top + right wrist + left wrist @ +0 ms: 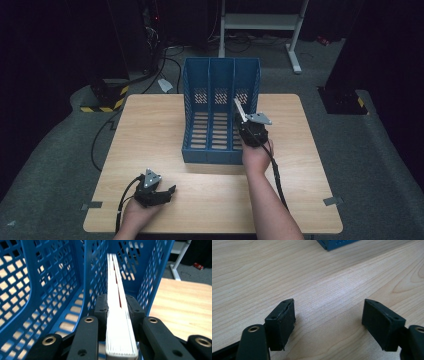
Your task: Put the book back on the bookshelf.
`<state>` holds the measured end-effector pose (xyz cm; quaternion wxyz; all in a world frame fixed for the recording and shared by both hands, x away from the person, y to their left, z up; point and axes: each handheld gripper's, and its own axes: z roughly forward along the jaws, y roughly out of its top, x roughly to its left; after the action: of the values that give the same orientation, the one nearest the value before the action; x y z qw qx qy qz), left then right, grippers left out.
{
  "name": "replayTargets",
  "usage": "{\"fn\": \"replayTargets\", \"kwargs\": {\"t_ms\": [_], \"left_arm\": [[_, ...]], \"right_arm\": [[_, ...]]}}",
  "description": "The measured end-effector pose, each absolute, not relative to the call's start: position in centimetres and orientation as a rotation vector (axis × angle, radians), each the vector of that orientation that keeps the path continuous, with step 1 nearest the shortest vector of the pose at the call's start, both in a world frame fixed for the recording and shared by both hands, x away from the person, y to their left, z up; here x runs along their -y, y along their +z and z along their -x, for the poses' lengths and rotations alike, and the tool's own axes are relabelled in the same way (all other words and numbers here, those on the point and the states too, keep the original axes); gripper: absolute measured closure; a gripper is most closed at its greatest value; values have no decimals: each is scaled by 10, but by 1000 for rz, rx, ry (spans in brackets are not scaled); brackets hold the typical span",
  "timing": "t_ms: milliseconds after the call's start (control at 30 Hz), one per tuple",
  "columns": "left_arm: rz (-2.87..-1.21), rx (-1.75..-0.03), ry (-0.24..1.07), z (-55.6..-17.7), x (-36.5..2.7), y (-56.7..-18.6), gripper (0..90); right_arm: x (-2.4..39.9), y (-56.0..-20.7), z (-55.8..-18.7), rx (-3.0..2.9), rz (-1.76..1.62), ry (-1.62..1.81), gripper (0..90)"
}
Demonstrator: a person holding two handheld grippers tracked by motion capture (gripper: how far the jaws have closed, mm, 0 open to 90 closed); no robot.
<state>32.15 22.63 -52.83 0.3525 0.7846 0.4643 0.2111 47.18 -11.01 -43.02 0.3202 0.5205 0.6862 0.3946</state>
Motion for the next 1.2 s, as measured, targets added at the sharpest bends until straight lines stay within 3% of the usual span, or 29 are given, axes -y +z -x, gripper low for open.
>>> {"fn": "replayTargets", "kwargs": {"t_ms": [600, 900, 1000, 1200], "left_arm": [[-2029, -1200, 547, -322, -226, -528, 266], [-2030, -1198, 546, -322, -226, -528, 267], [-2030, -1198, 546, -322, -226, -528, 267], [-2031, -1196, 546, -322, -226, -528, 267]], "right_arm": [[114, -426, -468, -1893, -1380, 1017, 669], [108, -417, -494, -1993, -1387, 918, 705], [107, -416, -497, -1984, -1395, 900, 760], [105, -420, -493, -1905, -1402, 884, 766]]}}
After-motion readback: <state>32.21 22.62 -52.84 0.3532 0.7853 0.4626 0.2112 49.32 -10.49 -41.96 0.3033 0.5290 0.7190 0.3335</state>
